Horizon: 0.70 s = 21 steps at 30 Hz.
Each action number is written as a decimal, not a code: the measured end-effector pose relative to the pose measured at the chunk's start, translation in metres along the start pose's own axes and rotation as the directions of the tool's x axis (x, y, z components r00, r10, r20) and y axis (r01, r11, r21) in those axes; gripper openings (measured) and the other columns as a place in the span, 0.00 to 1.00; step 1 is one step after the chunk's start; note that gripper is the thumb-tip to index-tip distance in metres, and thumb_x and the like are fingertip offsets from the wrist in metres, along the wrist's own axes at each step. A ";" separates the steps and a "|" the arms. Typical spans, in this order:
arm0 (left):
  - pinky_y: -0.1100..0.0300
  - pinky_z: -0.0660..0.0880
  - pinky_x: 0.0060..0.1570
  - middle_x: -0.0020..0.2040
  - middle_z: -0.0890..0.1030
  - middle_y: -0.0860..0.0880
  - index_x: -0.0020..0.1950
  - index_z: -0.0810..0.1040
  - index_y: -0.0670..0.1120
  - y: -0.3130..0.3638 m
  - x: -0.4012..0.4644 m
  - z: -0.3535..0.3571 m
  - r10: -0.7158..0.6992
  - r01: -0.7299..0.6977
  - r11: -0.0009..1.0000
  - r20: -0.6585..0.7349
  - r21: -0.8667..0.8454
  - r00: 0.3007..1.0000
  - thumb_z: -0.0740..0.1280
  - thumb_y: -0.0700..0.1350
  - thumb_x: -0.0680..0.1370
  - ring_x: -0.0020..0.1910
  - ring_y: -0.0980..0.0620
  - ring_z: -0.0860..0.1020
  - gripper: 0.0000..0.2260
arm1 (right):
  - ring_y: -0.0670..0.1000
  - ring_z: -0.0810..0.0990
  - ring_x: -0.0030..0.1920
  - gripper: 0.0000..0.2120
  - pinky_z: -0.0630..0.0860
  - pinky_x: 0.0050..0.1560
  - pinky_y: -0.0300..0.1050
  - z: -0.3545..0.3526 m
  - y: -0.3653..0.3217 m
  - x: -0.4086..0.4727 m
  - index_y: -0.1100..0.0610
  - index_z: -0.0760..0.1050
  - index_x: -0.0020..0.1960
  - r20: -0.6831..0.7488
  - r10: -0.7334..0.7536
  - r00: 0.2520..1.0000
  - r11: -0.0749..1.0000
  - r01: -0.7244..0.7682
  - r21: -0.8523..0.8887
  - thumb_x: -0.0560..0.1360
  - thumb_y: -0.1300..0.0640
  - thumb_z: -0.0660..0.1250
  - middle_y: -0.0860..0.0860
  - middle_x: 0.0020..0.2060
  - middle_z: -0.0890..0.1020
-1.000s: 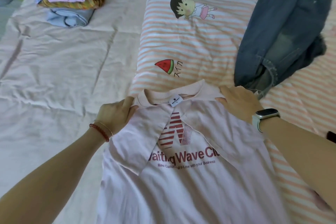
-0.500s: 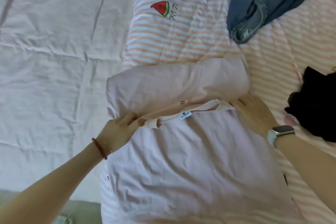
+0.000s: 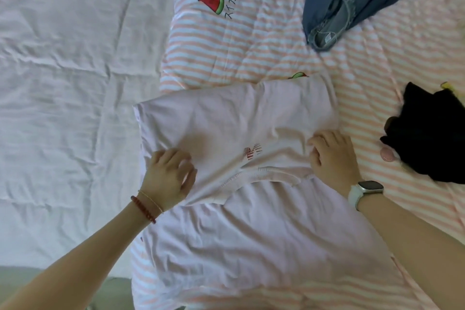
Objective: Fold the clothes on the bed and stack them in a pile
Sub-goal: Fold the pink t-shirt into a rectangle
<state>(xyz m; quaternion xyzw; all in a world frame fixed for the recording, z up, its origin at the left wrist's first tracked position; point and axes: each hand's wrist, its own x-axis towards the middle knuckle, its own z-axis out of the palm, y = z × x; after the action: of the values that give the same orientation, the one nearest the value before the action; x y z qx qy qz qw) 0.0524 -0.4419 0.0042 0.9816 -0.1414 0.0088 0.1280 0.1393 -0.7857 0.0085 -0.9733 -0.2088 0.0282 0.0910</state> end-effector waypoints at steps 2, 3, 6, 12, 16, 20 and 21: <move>0.45 0.71 0.52 0.53 0.81 0.41 0.46 0.81 0.41 -0.006 0.028 0.004 -0.190 0.194 0.978 -0.051 0.081 0.980 0.59 0.46 0.74 0.53 0.39 0.79 0.13 | 0.63 0.78 0.51 0.18 0.71 0.51 0.56 0.002 -0.009 0.027 0.64 0.78 0.51 -0.030 0.067 0.997 0.998 -0.067 -0.008 0.70 0.60 0.53 0.60 0.50 0.79; 0.40 0.68 0.57 0.59 0.78 0.39 0.54 0.79 0.40 -0.010 0.041 0.006 -0.292 0.294 0.950 -0.034 0.102 0.956 0.59 0.46 0.74 0.59 0.37 0.76 0.15 | 0.63 0.75 0.57 0.20 0.69 0.57 0.59 0.004 -0.012 0.040 0.65 0.76 0.57 0.007 0.078 0.997 0.997 -0.078 -0.025 0.72 0.60 0.53 0.61 0.56 0.77; 0.34 0.53 0.66 0.72 0.64 0.40 0.71 0.66 0.43 -0.027 0.076 0.015 -0.488 0.483 0.873 0.125 0.065 0.864 0.60 0.47 0.78 0.72 0.38 0.60 0.22 | 0.59 0.60 0.72 0.22 0.56 0.68 0.61 0.013 -0.011 0.078 0.60 0.62 0.72 0.184 0.093 0.979 0.992 -0.074 -0.104 0.78 0.56 0.52 0.58 0.71 0.63; 0.42 0.48 0.70 0.77 0.52 0.48 0.76 0.51 0.52 -0.056 0.096 0.047 -0.558 0.558 0.826 0.246 0.078 0.793 0.51 0.56 0.80 0.75 0.44 0.50 0.26 | 0.55 0.44 0.75 0.26 0.45 0.72 0.58 0.047 0.018 0.118 0.48 0.44 0.76 0.374 0.175 0.911 0.972 -0.101 -0.211 0.79 0.46 0.41 0.51 0.76 0.46; 0.42 0.47 0.70 0.77 0.50 0.48 0.76 0.43 0.57 -0.075 0.097 0.053 -0.635 0.633 0.765 0.300 0.117 0.712 0.47 0.58 0.79 0.75 0.45 0.50 0.26 | 0.51 0.44 0.76 0.26 0.44 0.73 0.53 0.062 0.043 0.115 0.45 0.42 0.76 0.425 0.221 0.878 0.960 -0.118 -0.256 0.79 0.44 0.38 0.48 0.76 0.47; 0.41 0.46 0.70 0.68 0.68 0.44 0.76 0.45 0.56 -0.097 0.103 0.046 -0.636 0.647 0.754 0.369 0.111 0.678 0.51 0.61 0.78 0.69 0.44 0.64 0.29 | 0.52 0.48 0.76 0.25 0.43 0.72 0.58 0.062 0.040 0.128 0.49 0.49 0.76 0.337 0.223 0.915 0.951 -0.128 -0.280 0.80 0.47 0.40 0.49 0.76 0.53; 0.41 0.47 0.70 0.65 0.71 0.44 0.76 0.47 0.55 -0.105 0.106 0.042 -0.623 0.631 0.766 0.384 0.121 0.682 0.53 0.63 0.77 0.67 0.44 0.67 0.31 | 0.52 0.49 0.75 0.25 0.42 0.71 0.59 0.060 0.043 0.135 0.50 0.51 0.76 0.327 0.215 0.920 0.954 -0.125 -0.274 0.80 0.48 0.44 0.49 0.75 0.55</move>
<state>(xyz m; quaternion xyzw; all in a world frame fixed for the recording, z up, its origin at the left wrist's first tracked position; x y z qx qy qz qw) 0.1825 -0.3847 -0.0569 0.9490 0.1793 -0.2387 0.1014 0.2735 -0.7586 -0.0607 -0.9705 -0.1377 0.1840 -0.0728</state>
